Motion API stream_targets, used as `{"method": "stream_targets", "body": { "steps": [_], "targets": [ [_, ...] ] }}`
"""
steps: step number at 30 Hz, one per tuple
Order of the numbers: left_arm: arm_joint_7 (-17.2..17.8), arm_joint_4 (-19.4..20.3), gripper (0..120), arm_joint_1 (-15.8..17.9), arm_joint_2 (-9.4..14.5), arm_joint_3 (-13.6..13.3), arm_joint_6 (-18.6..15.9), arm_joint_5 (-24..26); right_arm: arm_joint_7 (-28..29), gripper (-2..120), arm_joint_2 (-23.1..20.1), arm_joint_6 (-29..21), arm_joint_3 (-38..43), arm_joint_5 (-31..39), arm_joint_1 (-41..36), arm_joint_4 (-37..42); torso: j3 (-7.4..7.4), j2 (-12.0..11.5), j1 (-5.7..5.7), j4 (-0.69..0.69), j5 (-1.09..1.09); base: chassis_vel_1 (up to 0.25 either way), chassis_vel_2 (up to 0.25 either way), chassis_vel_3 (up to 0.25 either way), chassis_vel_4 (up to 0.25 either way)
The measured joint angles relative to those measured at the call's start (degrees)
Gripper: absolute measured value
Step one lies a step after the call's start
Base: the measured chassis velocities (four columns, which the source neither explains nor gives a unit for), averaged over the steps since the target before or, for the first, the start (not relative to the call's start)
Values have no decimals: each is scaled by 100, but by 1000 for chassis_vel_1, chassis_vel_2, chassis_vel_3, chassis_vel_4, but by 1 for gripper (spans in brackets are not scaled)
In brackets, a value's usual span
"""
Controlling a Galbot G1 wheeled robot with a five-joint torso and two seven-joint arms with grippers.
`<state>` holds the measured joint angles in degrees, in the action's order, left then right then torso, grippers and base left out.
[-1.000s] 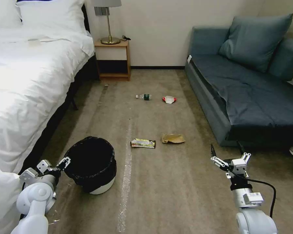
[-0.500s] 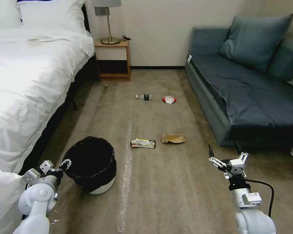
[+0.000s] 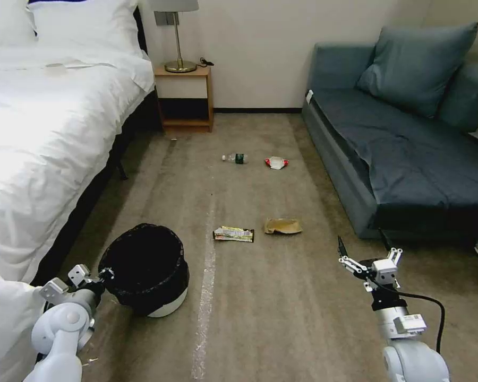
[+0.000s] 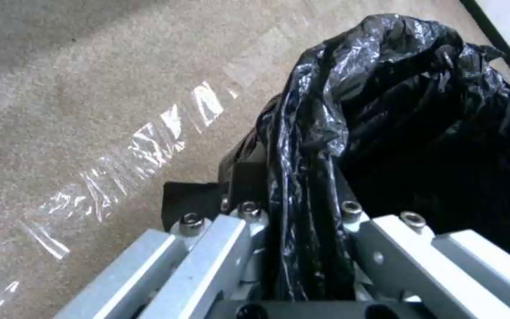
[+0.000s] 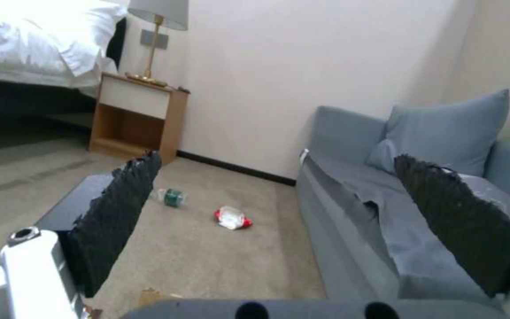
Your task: Pick up the trash bin, then pick up the garbage on the floor and place it into the trash bin.
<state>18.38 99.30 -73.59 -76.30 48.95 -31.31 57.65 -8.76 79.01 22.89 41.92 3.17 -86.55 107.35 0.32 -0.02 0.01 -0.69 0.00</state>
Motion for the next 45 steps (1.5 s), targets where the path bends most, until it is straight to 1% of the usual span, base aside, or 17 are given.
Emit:
{"method": "stream_targets", "body": {
  "steps": [5, 7, 10, 13, 16, 19, 20, 21, 23, 27, 28, 29, 31, 34, 38, 40, 45],
  "targets": [
    [-49, 54, 6, -66, -2, 7, 32, -58, -5, 100, 3, 12, -5, 3, 6, -15, 0, 0, 0, 0, -2, 0, 0, 0, 0],
    [-233, 163, 6, -161, -3, 21, 153, -307, -3, 100, -3, 12, -24, 10, 3, -17, 1, -1, 0, -1, -6, 0, 0, 0, 0],
    [-374, 349, 6, -239, -10, 71, 286, -577, 39, 100, -7, 19, -37, -13, 19, -23, 0, 0, 0, -1, -1, 0, 0, 0, 0],
    [-447, 499, 6, -300, -11, 94, 332, -732, 87, 100, -15, 30, -45, -32, 42, -25, 0, -1, 0, 0, -1, 0, 0, 0, 0],
    [-479, 1014, 6, -443, -11, 132, 328, -974, 151, 100, -67, 2, -51, -59, 95, -23, 0, 0, 0, -1, -1, 0, 0, 0, 0],
    [-463, 1180, 6, -482, -12, 141, 291, -1033, 185, 100, -89, -29, -59, -59, 116, -21, 0, 0, 0, -1, -1, 0, 0, 0, 0],
    [-414, 1436, 6, -541, -13, 142, 200, -1117, 274, 100, -124, -72, -76, -57, 162, -20, 0, 0, 0, -1, -1, 0, 0, 0, 0],
    [-414, 1436, 6, -541, -13, 142, 200, -1117, 274, 100, -124, -72, -76, -57, 162, -20, 0, 0, 0, -1, -1, 0, 0, 0, 0],
    [-392, 1735, 6, -603, -14, 140, 77, -1321, 394, 100, -176, -134, -98, -30, 224, -44, 0, 0, 0, -1, -1, 0, 0, 0, 0],
    [-431, 1876, 6, -625, -35, 132, 52, -1548, 439, 100, -204, -142, -107, -19, 266, -88, 0, -1, 0, 0, -1, 0, 0, 0, 0],
    [-470, 1969, 6, -633, -66, 122, 51, -1797, 473, 100, -225, -143, -118, -9, 306, -145, 0, 0, 0, -1, -1, 0, 0, 0, 0],
    [-470, 1969, 6, -633, -66, 122, 51, -1797, 473, 100, -225, -143, -118, -9, 306, -145, 0, 0, 0, -1, -1, 0, 0, 0, 0],
    [-488, 2131, 6, -653, -119, 94, 51, -2083, 558, 100, -278, -136, -184, 57, 377, -271, 0, 0, 0, 0, -1, 0, 0, 0, 0],
    [-462, 2264, 6, -667, -153, 69, 32, -2146, 558, 100, -344, -88, -240, 161, 434, -382, 0, 0, 0, 0, 0, 0, 0, 0, 0],
    [-473, 2312, 5, -682, -178, 59, -3, -2330, 503, 100, -447, -40, -295, 323, 481, -523, 0, 0, 0, 0, -1, 0, 0, 0, 0],
    [-603, 2281, 5, -681, -206, 54, 35, -2672, 466, 100, -506, 54, -324, 431, 506, -658, 0, -1, 0, 0, -1, 0, 0, 0, 0],
    [-674, 2259, 5, -689, -251, 21, 55, -2949, 408, 100, -532, 186, -338, 492, 546, -835, 0, 0, 0, 0, -1, 0, 0, 0, 0]
  ]
}}
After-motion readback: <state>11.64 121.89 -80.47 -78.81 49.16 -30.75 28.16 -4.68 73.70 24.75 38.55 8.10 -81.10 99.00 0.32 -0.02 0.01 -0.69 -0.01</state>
